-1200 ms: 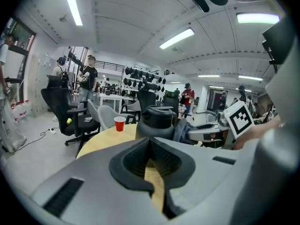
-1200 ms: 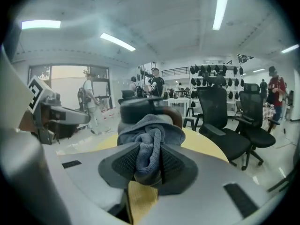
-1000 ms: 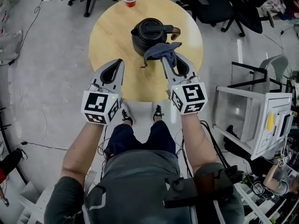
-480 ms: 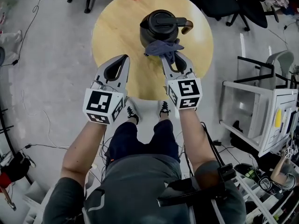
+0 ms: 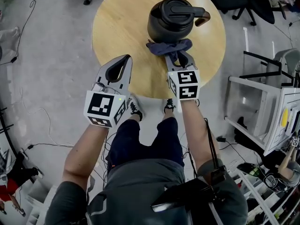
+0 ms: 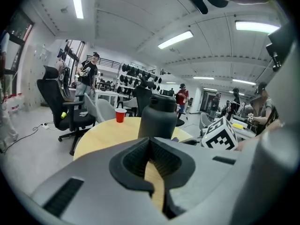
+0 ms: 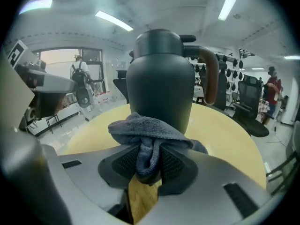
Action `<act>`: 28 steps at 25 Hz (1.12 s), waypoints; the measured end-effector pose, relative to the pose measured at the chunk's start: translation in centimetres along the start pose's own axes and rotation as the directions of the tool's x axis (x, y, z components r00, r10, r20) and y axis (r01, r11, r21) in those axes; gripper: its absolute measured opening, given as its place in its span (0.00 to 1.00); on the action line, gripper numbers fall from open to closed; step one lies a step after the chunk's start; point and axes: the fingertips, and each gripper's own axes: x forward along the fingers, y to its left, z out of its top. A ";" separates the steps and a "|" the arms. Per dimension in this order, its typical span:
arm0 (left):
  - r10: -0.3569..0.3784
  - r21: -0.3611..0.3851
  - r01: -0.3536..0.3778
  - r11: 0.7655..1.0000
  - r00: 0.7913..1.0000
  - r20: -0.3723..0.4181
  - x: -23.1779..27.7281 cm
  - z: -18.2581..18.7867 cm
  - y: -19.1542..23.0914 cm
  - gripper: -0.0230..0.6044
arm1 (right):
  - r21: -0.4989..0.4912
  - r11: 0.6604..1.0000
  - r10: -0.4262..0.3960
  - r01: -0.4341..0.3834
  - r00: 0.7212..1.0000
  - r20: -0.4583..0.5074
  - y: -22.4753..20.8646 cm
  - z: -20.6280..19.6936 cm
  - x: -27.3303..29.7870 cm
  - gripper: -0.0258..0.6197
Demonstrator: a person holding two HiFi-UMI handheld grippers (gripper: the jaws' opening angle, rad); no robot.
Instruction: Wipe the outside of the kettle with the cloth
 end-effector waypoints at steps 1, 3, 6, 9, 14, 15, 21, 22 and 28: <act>-0.002 0.000 0.002 1.000 1.000 0.001 -0.2 0.0 0.1 0.05 | 0.003 1.000 -0.007 0.007 1.000 -0.016 0.0 -0.4 0.2 0.22; -0.007 0.003 0.007 1.000 1.000 0.006 -0.9 0.4 0.2 0.05 | 0.006 1.000 -0.020 0.020 0.999 -0.037 0.1 -0.5 0.3 0.22; -0.010 0.012 0.010 1.000 1.000 0.017 -2.3 1.9 0.3 0.05 | 0.018 0.999 -0.034 0.035 0.999 -0.033 0.5 1.2 -1.5 0.22; -0.007 0.018 0.007 1.000 1.000 0.019 -4.2 3.6 0.1 0.05 | 0.044 0.998 -0.041 0.041 0.999 0.014 1.9 4.4 -4.8 0.22; -0.029 0.009 0.029 1.000 0.999 0.026 -7.0 5.8 -1.6 0.05 | 0.030 0.999 -0.045 0.042 0.994 0.103 4.7 10.7 -9.5 0.22; -0.029 0.011 0.028 1.000 0.999 0.031 -7.3 6.3 -1.7 0.05 | 0.028 0.999 -0.039 0.036 0.992 0.119 5.2 11.7 -10.0 0.22; -0.036 0.042 0.034 0.999 0.998 0.045 -7.0 7.9 -1.3 0.05 | 0.028 0.999 -0.029 0.025 0.985 0.173 6.0 14.7 -9.7 0.22; -0.037 0.045 0.034 0.998 0.998 0.048 -6.8 8.1 -1.1 0.05 | 0.027 0.999 -0.024 0.019 0.984 0.175 6.1 14.9 -9.4 0.22; -0.038 0.077 0.037 0.996 0.999 0.016 -5.0 8.2 -0.4 0.05 | 0.044 0.999 -0.006 -0.002 0.985 0.173 5.4 14.4 -7.5 0.22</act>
